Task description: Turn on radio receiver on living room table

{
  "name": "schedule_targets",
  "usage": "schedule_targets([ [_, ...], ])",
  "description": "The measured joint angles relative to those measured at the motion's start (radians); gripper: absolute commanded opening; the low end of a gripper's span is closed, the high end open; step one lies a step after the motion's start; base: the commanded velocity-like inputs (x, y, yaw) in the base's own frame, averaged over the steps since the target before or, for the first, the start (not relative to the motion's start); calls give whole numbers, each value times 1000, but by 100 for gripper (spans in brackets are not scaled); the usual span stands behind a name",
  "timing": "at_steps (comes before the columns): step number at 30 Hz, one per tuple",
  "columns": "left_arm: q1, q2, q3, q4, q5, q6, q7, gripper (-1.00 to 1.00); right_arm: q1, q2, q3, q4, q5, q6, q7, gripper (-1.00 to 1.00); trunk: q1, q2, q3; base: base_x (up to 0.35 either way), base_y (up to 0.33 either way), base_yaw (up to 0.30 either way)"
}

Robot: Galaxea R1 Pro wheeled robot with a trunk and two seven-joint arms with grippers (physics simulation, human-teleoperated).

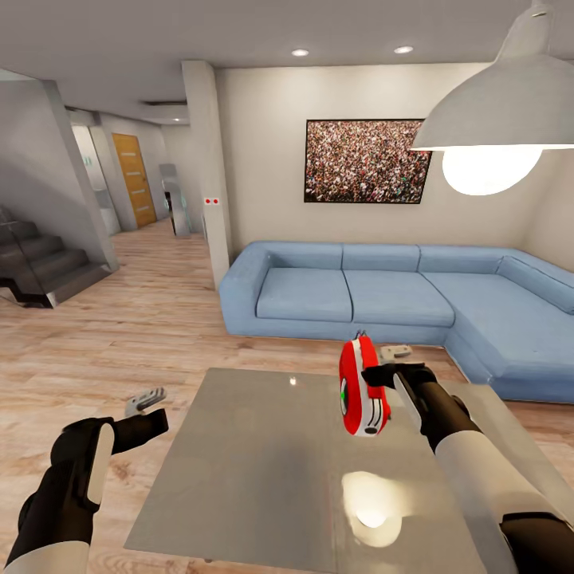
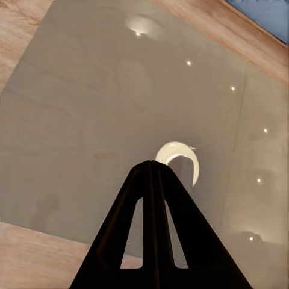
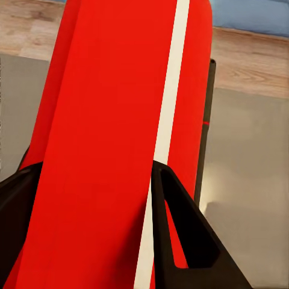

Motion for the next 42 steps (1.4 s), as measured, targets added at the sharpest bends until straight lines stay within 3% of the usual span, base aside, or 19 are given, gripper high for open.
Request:
schedule_targets([
  [11,3,14,37,-15,5,1,-5,-100,0,0,3,-66,4,13,1,-100,0,0,0,0,0,0],
  [19,3,16,36,-12,1,0,-5,-100,0,0,-1,-74,4,17,0,-100,0,0,0,0,0,0],
  [26,3,48,32,-20,-8,-5,-3,-100,0,0,2,-77,6,131,-3,-100,0,0,0,0,0,0],
  [29,3,46,31,-20,-59,-4,-1,-100,0,1,5,-80,7,141,-6,-100,0,0,0,0,0,0],
  [31,3,41,26,-17,-134,-2,-1,-100,0,1,5,-93,10,148,-7,-100,0,0,0,0,0,0],
  [32,3,38,18,-16,-192,-1,-1,-100,0,2,5,-102,13,165,-8,-100,0,0,0,0,0,0],
  [34,2,38,11,-11,-246,0,-1,-100,-2,3,5,-111,22,208,-8,-100,0,0,0,0,0,0],
  [37,-5,42,8,8,-274,2,-2,-100,-21,5,5,-123,25,274,-8,-100,0,0,0,0,0,0],
  [42,-59,42,7,99,-281,21,-1,-100,-50,8,5,-126,24,330,-8,-100,0,0,0,0,0,0],
])
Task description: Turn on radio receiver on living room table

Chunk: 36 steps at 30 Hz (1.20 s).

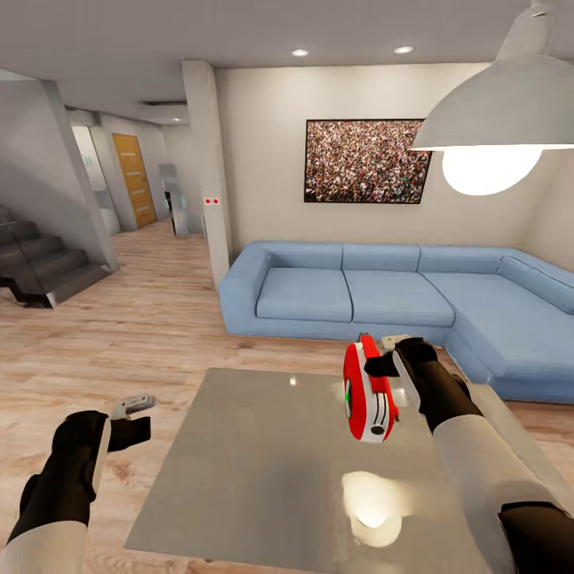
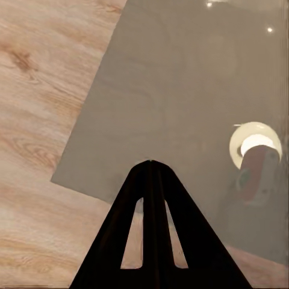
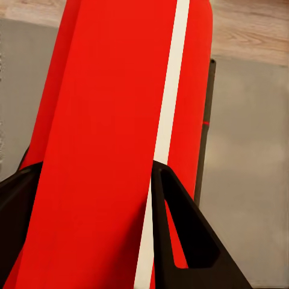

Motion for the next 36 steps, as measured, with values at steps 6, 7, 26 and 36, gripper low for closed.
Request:
schedule_targets([
  [6,-74,-7,0,148,-2,2,1,-100,-43,3,0,49,-7,46,-19,-100,0,0,0,0,0,0],
  [7,-78,-11,0,166,-2,2,1,-100,-48,6,-1,66,-3,47,-30,-100,0,0,0,0,0,0],
  [26,-81,-17,8,191,-3,-2,-1,-100,-56,17,2,102,-12,52,-43,-100,0,0,0,0,0,0],
  [36,-80,-20,10,192,-1,-3,-1,-100,-56,21,4,101,-12,52,-44,-100,0,0,0,0,0,0],
])
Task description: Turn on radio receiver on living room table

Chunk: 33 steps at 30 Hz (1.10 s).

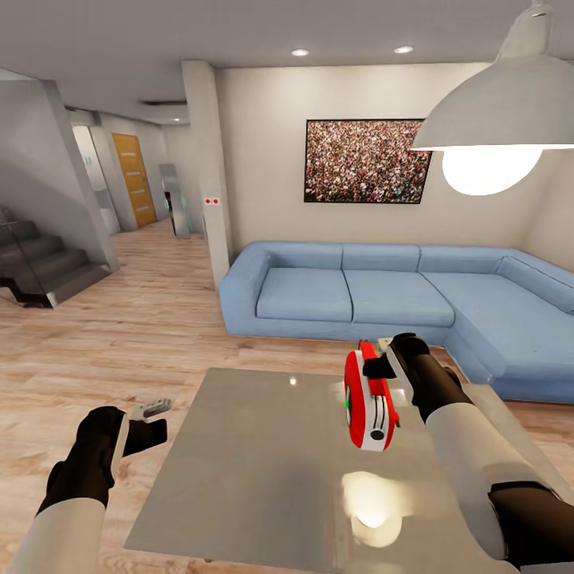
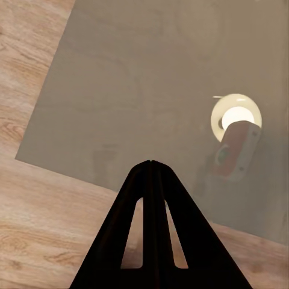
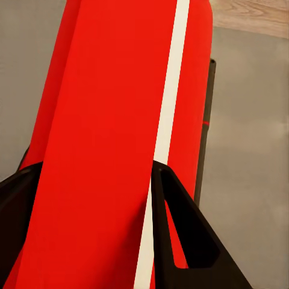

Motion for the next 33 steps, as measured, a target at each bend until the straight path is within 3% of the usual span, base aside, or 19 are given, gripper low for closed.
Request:
schedule_targets([
  [33,5,7,0,0,-9,-3,0,-100,0,4,-1,0,1,-3,1,-100,0,0,0,0,0,0],
])
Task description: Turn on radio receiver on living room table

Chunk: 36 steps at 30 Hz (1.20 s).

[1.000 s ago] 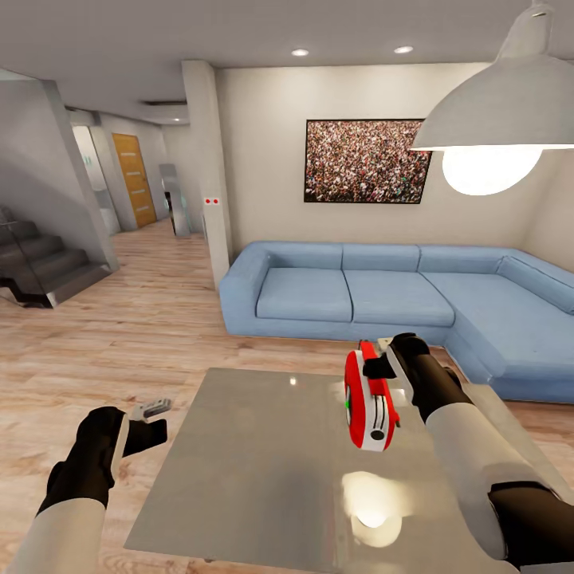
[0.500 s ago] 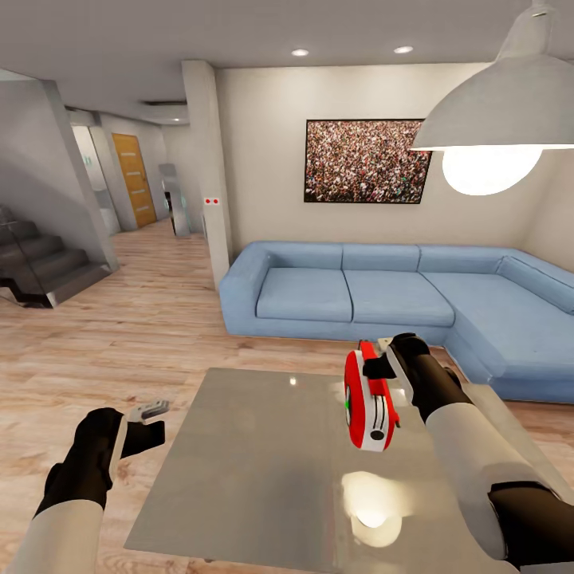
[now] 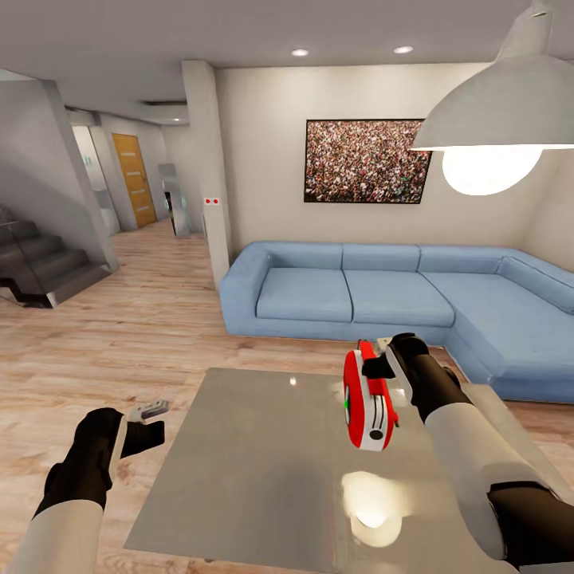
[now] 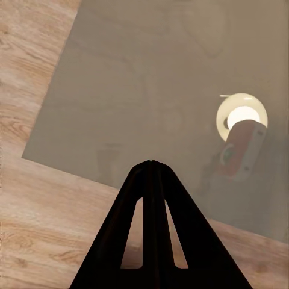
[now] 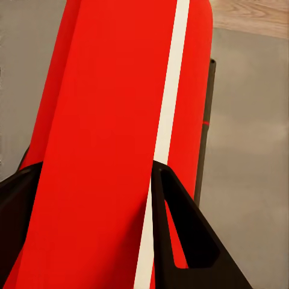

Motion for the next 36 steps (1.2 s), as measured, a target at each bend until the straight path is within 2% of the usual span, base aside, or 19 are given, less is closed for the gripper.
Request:
schedule_targets([
  [8,0,0,0,0,-1,-2,1,-100,0,4,2,-2,0,0,2,-100,0,0,0,0,0,0],
  [11,0,1,0,1,-1,-5,1,-100,0,4,19,-7,1,-1,2,-100,0,0,0,0,0,0],
  [13,1,1,0,1,-2,-5,1,-100,0,4,51,-10,3,-1,2,-100,0,0,0,0,0,0],
  [18,23,2,0,4,-3,-7,1,-100,1,4,168,-6,-6,2,0,-100,0,0,0,0,0,0],
  [21,29,0,0,4,-2,-5,2,-100,2,6,200,3,-10,4,0,-100,0,0,0,0,0,0],
  [27,32,-1,0,8,-2,-2,1,-100,2,13,208,86,-11,3,0,-100,0,0,0,0,0,0],
  [33,32,-5,0,26,0,2,0,-100,2,15,208,108,-17,1,2,-100,0,0,0,0,0,0],
  [34,32,-5,0,27,0,2,0,-100,2,16,209,109,-29,1,2,-100,0,0,0,0,0,0],
  [36,33,-6,0,28,1,2,0,-100,2,16,209,110,-89,2,3,-100,0,0,0,0,0,0],
])
